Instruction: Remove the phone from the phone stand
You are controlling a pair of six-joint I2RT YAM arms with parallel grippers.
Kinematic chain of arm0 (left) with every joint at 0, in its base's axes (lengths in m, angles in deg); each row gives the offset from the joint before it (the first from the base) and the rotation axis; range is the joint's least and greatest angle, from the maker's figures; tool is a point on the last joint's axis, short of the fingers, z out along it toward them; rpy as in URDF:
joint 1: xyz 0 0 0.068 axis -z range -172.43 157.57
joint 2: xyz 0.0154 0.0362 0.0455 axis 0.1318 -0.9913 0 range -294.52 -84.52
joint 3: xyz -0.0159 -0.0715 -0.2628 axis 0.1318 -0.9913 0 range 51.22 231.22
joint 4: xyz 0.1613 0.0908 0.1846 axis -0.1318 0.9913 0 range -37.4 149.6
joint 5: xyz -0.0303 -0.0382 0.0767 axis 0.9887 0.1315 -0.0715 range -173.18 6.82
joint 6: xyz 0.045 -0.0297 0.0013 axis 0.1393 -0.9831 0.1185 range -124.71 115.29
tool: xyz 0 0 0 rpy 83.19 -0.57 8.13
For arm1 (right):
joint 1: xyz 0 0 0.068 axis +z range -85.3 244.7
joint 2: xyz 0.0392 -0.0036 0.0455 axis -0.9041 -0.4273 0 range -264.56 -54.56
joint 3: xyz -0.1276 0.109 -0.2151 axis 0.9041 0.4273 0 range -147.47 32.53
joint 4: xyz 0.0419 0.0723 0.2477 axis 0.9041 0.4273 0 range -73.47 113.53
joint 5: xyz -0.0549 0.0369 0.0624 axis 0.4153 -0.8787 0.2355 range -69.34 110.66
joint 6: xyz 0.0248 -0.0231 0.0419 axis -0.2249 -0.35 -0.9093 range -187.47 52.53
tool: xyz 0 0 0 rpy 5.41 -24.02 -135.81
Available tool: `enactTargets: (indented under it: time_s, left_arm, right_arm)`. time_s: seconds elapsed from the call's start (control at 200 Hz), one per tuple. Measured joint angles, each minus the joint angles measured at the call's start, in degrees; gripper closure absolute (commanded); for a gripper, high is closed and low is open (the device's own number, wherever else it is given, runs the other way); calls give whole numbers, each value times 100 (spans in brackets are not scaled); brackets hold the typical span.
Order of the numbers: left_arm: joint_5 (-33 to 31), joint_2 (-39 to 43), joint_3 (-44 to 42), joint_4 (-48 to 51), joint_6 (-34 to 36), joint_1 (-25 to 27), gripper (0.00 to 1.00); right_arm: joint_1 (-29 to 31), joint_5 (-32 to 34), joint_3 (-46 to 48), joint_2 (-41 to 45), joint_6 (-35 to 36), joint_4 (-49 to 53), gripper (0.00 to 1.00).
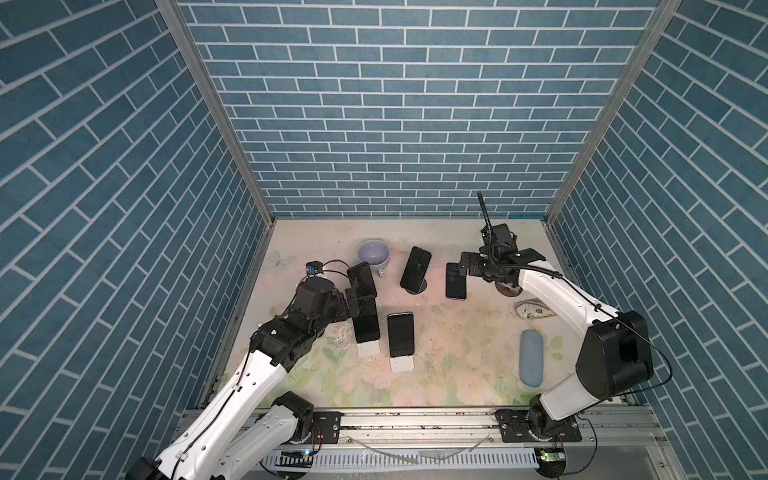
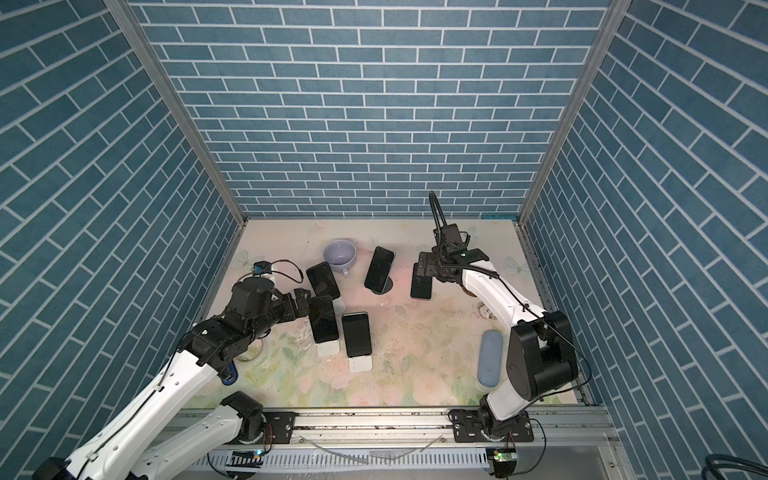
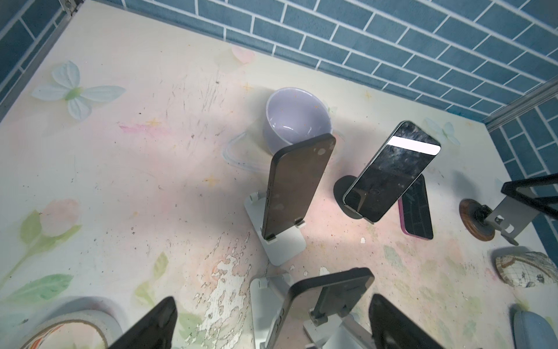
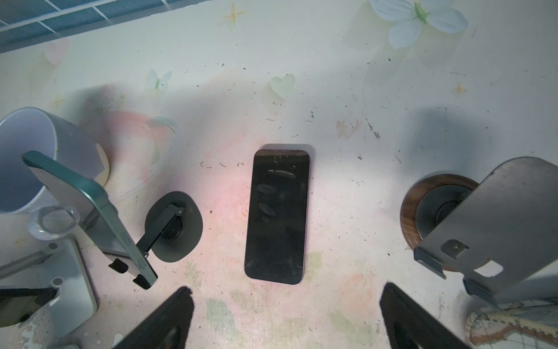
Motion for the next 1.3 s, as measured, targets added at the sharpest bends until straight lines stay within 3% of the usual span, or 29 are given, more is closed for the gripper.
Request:
enactTargets:
  time_s: [0.495, 1.295]
  left_arm:
    - [-398, -492, -48, 46, -365, 953, 0]
    - [-855, -1279, 31, -249, -527, 1390, 0]
  right_arm:
    - [7, -2, 92, 0, 2, -46, 3]
    - [17, -2, 398, 0, 4, -133, 3]
